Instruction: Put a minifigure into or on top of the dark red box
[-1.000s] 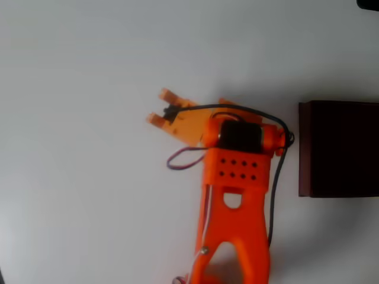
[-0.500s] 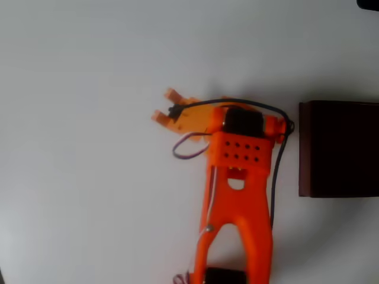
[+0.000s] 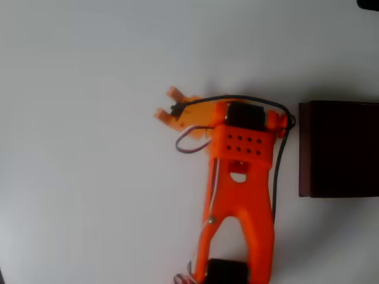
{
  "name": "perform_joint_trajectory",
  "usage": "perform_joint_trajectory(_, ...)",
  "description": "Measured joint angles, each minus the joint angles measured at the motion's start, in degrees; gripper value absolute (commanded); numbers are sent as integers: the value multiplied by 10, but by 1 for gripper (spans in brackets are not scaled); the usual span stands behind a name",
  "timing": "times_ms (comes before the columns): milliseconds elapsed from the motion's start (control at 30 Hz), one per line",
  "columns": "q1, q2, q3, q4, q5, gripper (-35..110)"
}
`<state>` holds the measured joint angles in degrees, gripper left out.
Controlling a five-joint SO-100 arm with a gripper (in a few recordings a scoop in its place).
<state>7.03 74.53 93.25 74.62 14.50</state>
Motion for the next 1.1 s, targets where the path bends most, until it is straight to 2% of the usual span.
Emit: perform_joint_trajectory(1100, 8, -29, -6, -1, -1, 12)
